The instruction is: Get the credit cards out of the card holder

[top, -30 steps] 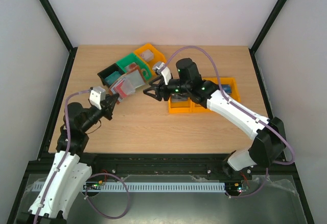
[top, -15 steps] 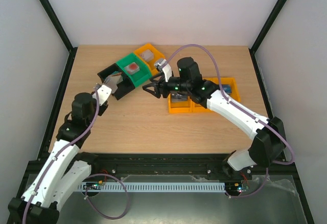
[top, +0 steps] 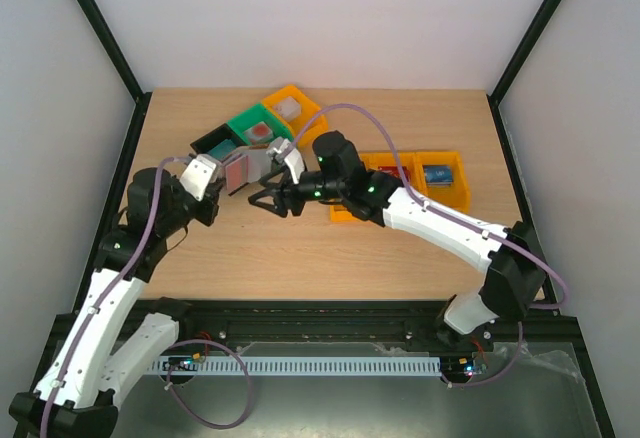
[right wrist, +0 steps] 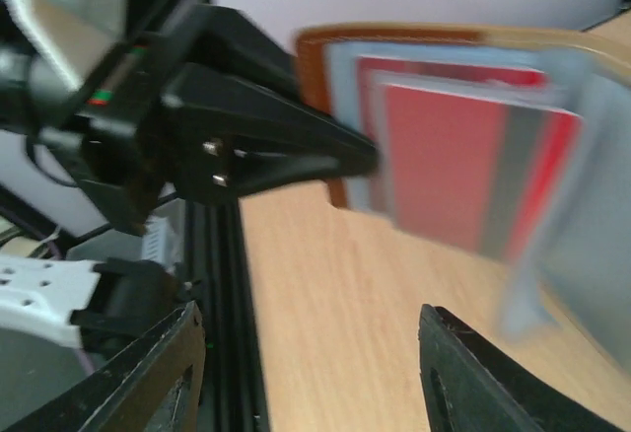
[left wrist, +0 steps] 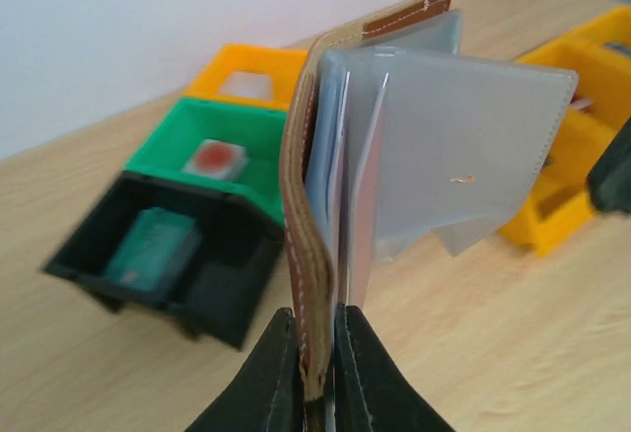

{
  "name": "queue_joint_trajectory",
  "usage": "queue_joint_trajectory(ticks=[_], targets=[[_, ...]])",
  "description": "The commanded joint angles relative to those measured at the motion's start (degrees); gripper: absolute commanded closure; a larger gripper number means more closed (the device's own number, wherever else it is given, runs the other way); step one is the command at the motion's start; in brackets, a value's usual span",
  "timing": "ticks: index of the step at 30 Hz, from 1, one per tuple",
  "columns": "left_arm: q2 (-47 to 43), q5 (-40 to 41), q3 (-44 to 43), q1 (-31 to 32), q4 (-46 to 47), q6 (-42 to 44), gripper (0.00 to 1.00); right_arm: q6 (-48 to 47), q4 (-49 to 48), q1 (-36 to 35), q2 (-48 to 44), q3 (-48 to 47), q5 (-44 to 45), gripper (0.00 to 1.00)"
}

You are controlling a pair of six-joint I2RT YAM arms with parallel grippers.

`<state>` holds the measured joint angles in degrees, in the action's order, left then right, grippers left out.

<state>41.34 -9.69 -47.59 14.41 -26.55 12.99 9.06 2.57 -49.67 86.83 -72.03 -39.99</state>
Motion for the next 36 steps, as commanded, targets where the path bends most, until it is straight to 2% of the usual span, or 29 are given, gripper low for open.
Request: queue_joint_trajectory(ticks=[1,4,9,13,17,30,36], targets=[[-1.32,-16.07,-0.07,-1.44,-1.20,-10.10,0.98,0.81,-5.77,-1.43,-2.68,-0.52,-1.40,0.44],[-2.25,-19.48,-0.36,-2.40,0.36,-12.39,0.98,1.28,-5.34,-1.32,-2.52,-0.61,-2.47,0.47],[-5.92,-30.73,-0.14,-4.00,3.45,-14.15,0.98,2.17,-2.83,1.99,-3.27,-0.85,-1.93,0.56],[-9.28,-36.03,2.00,-4.43,6.98,-14.74,0.98,0.24,-3.73,5.03,-7.06,2.13,-9.58,0.56],[-9.29,-40.96,3.53,-4.58,9.71,-16.06,0.98,-6.17,2.62,5.12,-8.16,0.25,-15.54,0.61],[-9.54,-42.65,5.71,-4.54,15.14,-19.42,0.98,-6.62,2.47,4.86,-6.12,-0.71,-21.15,0.96],[-9.78,-43.29,5.95,-4.57,14.01,-18.37,0.98,-9.99,4.54,5.41,-8.28,-0.25,-21.94,0.98]])
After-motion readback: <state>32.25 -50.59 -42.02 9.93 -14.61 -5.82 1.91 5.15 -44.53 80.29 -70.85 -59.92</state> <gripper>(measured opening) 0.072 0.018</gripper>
